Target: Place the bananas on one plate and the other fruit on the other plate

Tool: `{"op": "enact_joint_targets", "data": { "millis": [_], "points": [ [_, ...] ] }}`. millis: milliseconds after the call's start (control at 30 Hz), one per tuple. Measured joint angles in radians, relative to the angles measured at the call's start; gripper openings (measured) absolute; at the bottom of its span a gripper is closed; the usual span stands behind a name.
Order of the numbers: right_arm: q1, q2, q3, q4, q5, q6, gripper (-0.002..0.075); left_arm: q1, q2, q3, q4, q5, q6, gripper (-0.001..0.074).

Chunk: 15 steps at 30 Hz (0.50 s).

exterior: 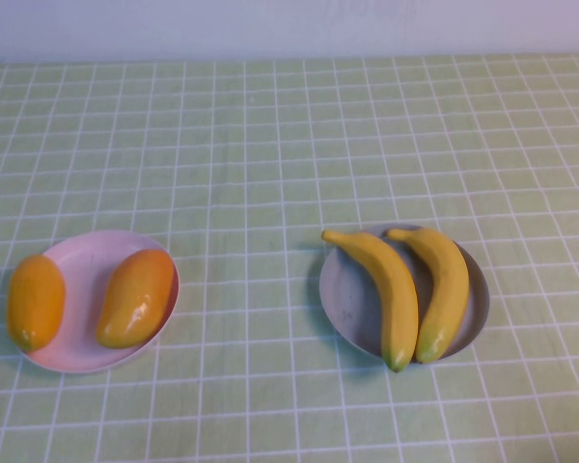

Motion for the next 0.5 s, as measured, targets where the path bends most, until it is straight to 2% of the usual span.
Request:
{"op": "enact_joint_targets", "data": {
  "millis": [500],
  "points": [
    [0.005, 0.0, 0.0, 0.012, 0.021, -0.002, -0.0015, 0.0, 0.0, 0.0, 0.0, 0.0, 0.0, -0.0004]
  ]
}}
